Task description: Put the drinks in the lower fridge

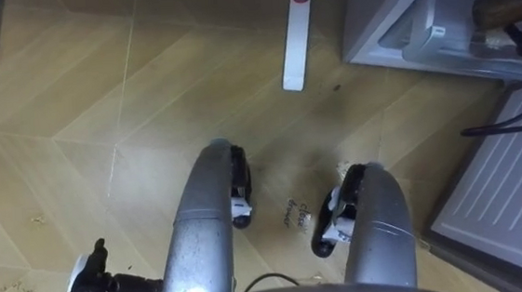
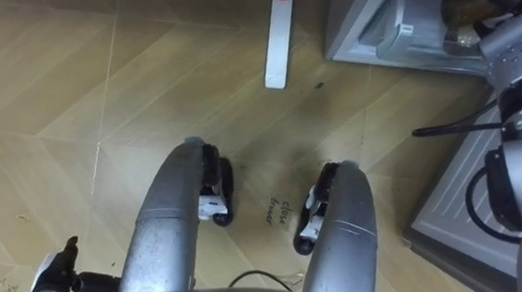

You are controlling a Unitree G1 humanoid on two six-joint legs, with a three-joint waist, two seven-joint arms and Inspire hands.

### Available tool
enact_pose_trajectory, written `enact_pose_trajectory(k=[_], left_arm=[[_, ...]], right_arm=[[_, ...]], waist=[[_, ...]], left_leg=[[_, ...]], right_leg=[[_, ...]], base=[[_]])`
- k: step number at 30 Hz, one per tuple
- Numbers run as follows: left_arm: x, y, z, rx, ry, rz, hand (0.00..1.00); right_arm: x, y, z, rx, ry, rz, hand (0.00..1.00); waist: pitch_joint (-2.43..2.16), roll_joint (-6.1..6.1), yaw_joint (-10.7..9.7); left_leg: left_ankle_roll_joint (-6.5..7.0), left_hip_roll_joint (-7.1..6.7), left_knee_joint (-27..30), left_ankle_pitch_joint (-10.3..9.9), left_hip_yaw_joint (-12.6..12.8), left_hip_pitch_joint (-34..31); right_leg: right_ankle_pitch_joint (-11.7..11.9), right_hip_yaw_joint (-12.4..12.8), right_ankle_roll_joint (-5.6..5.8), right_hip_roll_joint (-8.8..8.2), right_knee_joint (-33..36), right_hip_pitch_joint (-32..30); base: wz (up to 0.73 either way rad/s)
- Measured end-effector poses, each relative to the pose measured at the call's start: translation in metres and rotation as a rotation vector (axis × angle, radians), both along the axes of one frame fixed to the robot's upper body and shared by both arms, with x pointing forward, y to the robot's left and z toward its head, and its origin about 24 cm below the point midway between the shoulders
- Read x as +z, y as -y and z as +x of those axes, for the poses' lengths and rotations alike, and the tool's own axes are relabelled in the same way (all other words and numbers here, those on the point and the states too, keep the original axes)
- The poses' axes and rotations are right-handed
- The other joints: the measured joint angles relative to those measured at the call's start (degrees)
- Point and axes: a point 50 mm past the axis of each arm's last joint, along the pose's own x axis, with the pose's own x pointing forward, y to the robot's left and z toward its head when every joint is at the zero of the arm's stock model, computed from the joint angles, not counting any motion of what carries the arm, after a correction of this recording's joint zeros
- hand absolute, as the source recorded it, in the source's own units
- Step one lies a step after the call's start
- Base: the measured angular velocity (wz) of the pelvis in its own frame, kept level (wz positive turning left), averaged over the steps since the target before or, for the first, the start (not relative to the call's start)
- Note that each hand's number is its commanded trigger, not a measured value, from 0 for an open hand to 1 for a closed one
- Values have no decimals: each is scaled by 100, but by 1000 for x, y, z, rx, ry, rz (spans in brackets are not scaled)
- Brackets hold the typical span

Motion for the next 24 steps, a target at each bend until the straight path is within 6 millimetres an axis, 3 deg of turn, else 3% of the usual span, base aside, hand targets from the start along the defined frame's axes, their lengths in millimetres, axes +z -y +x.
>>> enact_pose_trajectory(k=[13,17,24], left_arm=[[2,-2,2,-7,5,4,0],[2,-1,3,-6,-3,2,0],[6,3,10,-8,16,10,0]], right_arm=[[0,-2,1,-19,72,102,0],[0,-3,3,-27,118,163,0],[-5,4,-5,-123,174,301,0]], waist=[[-2,15,-44],[-1,37,-41],[-10,26,-76]], left_leg=[[-10,13,-67,2,38,148],[-25,161,-86,-6,51,149],[-45,178,-184,1,104,183]], right_leg=[[5,40,-13,32,-36,105],[37,41,25,191,-142,115],[88,40,-23,202,-228,129]], base=[[-1],[-11],[-1]])
